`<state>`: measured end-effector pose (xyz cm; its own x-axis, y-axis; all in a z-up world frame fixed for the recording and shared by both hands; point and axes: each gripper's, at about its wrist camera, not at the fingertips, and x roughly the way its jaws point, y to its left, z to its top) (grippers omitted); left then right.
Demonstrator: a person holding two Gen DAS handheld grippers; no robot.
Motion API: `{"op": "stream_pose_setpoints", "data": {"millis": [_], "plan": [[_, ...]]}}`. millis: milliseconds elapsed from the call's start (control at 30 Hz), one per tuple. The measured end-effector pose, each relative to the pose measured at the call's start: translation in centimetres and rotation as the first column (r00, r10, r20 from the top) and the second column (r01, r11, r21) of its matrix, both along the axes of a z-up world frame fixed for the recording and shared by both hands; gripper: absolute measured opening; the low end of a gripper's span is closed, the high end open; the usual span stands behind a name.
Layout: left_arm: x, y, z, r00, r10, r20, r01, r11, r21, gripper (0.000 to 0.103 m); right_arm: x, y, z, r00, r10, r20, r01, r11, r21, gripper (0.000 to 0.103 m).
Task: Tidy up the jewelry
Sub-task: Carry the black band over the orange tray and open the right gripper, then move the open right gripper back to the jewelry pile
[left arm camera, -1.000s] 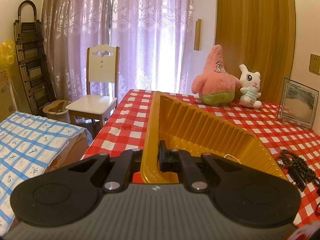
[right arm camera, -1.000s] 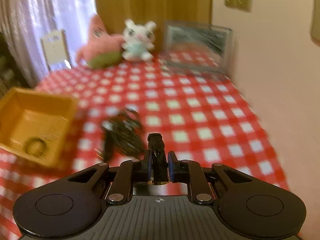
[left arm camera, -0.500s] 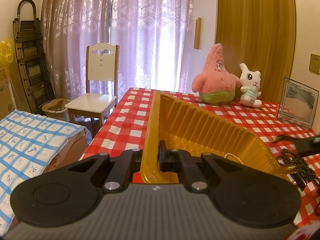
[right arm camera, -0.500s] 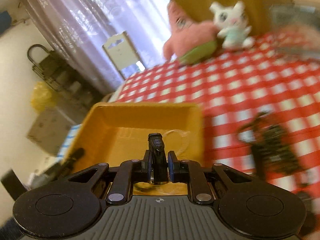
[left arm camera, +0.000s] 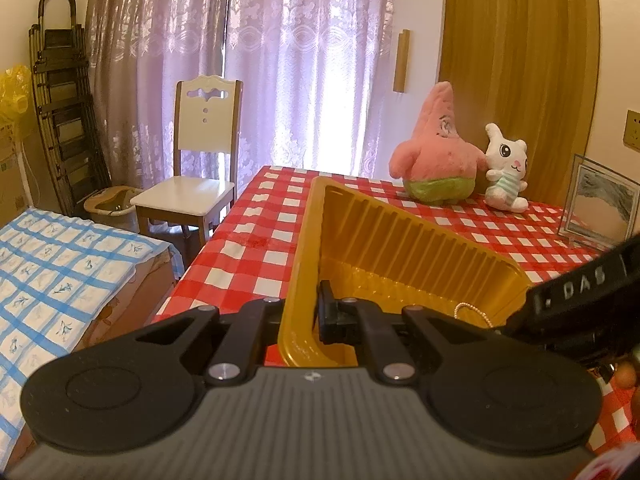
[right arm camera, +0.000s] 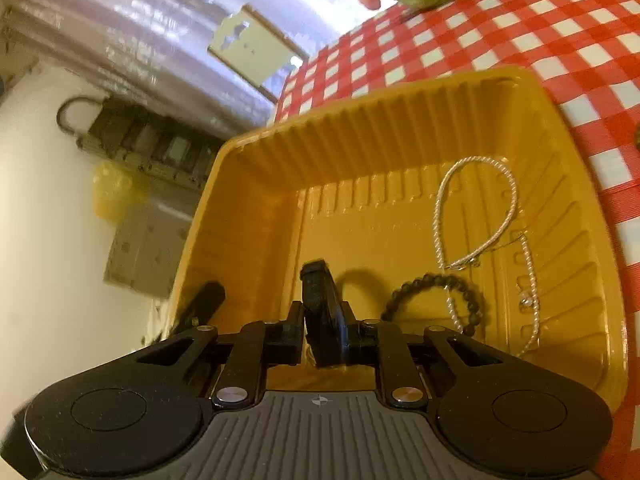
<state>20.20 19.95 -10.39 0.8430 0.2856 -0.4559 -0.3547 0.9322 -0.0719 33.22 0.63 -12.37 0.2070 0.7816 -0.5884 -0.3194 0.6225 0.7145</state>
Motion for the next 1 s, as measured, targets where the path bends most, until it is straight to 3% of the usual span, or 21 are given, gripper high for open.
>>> {"op": "stream_pose_setpoints", "data": {"millis": [33,100,333,533,633,733,833,1000], "plan": [[0.0,0.0,0.0,1.000,0.000,-0.001,0.000,1.000,0.000,0.006,-0.1,0.1,0.1,1.000,0.012,0.015,-0.011,1.000,-0.013,0.025],[0.1,0.0,0.0,1.000,-0.001,-0.002,0.001,1.000,0.000,0.006,-0.3,0.0,0.3,0.999,0.019,0.028,-0.018,1.000,-0.022,0.043],[0.3,0.0,0.1,1.000,0.005,-0.002,-0.005,1.000,-0.005,0.006,-2.6,-3.6,2.9,0.979,0.020,0.201,-0.012,0.999,-0.040,0.045],[0.2,0.0,0.1,1.000,0.009,-0.004,-0.009,1.000,-0.001,0.006,-5.1,-11.0,3.6,0.949,-0.073,0.305,0.114,0.986,-0.119,0.045],[0.1,-0.1,0.1,1.000,0.010,-0.006,-0.010,1.000,0.002,0.006,-6.2,-15.3,2.4,0.943,-0.114,0.313,0.191,0.954,-0.230,0.045],[0.1,-0.2,0.1,1.000,0.013,-0.011,-0.013,1.000,0.005,0.006,-7.3,-18.9,0.9,0.953,-0.142,0.266,0.233,0.907,-0.350,0.045],[0.1,-0.3,0.1,1.000,0.016,-0.015,-0.016,1.000,0.010,0.006,-8.4,-22.2,-1.0,0.965,-0.197,0.173,0.250,0.890,-0.380,0.045],[0.1,-0.4,0.2,1.000,0.017,-0.018,-0.017,1.000,0.015,0.006,-9.0,-24.7,-2.9,0.957,-0.261,0.128,0.290,0.856,-0.427,0.045]]}}
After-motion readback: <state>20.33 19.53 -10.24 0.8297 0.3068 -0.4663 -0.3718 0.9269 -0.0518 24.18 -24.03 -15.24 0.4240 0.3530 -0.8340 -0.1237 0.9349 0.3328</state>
